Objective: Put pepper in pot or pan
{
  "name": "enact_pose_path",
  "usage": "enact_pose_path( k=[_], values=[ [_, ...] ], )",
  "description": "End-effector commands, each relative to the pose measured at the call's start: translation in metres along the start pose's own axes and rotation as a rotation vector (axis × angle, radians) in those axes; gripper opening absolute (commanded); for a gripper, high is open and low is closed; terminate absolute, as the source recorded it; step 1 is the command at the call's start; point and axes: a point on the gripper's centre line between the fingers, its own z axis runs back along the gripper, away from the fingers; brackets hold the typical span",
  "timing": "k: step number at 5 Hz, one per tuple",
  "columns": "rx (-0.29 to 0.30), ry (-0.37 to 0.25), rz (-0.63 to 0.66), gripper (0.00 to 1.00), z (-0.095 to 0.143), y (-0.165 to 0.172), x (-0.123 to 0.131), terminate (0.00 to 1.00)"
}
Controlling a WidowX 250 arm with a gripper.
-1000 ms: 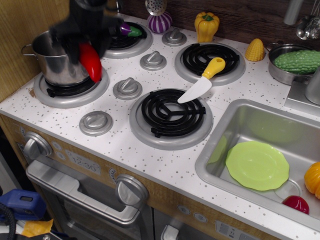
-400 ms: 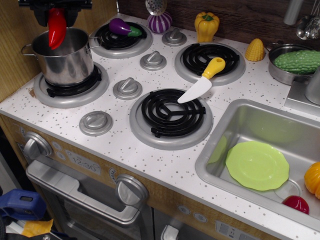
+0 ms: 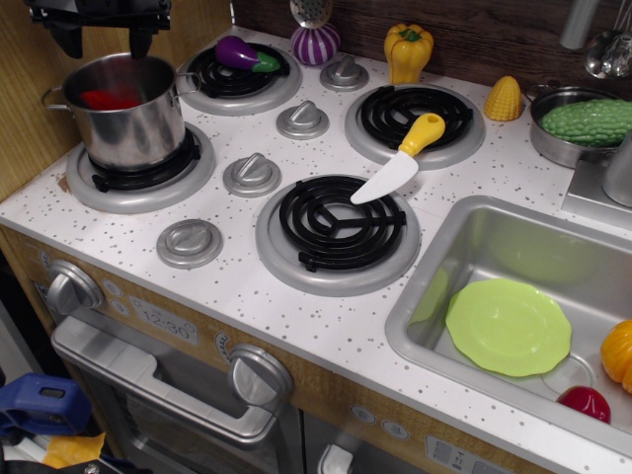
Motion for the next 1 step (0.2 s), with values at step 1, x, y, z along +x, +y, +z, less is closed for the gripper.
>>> enact_pose_path(
  k=[1],
  values=[
    [0.004,-0.044,0.022,1.0,0.011,0.0085,0.0127,1.0]
  ],
)
